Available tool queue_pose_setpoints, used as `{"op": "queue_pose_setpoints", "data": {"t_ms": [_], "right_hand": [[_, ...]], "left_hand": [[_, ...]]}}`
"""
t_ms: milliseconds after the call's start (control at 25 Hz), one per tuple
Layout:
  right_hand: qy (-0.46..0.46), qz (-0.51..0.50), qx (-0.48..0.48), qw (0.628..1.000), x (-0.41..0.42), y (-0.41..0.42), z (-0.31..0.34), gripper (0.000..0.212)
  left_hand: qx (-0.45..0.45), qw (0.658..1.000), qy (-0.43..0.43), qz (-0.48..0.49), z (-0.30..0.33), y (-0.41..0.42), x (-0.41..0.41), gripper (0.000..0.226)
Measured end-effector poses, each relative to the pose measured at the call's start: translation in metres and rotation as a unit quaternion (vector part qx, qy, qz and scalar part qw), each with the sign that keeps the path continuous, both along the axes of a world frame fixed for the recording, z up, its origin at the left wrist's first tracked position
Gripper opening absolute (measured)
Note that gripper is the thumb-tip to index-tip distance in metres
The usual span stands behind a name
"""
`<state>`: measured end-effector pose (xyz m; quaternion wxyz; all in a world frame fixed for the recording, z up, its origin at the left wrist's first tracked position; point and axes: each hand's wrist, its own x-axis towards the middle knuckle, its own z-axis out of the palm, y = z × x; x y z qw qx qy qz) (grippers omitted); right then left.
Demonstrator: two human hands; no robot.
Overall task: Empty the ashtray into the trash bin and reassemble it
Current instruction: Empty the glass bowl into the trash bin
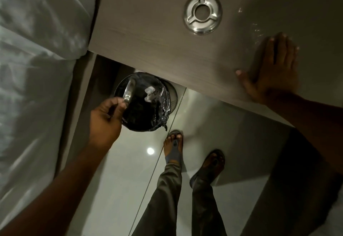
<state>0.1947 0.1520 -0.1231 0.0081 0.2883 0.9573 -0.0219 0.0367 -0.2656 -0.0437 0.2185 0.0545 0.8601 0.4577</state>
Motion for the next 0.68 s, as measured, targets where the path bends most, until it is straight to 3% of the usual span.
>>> {"op": "queue_pose_setpoints", "data": {"t_ms": [120,280,440,560,680], "right_hand": [[0.004,-0.005,-0.001,1.000,0.001,0.000,-0.002,0.114],[0.006,-0.006,-0.006,1.000,0.001,0.000,0.000,0.116],[-0.004,-0.006,-0.008,1.000,0.001,0.001,0.005,0.116],[-0.006,0.001,-0.018,1.000,0.002,-0.001,0.009,0.116],[0.000,-0.002,-0.025,1.000,0.003,-0.002,0.012,0.116]], "left_hand": [[0.065,0.978,-0.174,0.089,-0.017,-0.002,-0.010,0.017],[0.219,0.843,-0.445,0.207,-0.041,0.003,-0.032,0.015],[0.266,0.769,-0.559,0.161,-0.069,0.003,-0.045,0.014],[0.263,0.744,-0.606,0.099,-0.082,-0.001,-0.058,0.024],[0.241,0.738,-0.629,0.043,-0.087,-0.003,-0.068,0.008]]}}
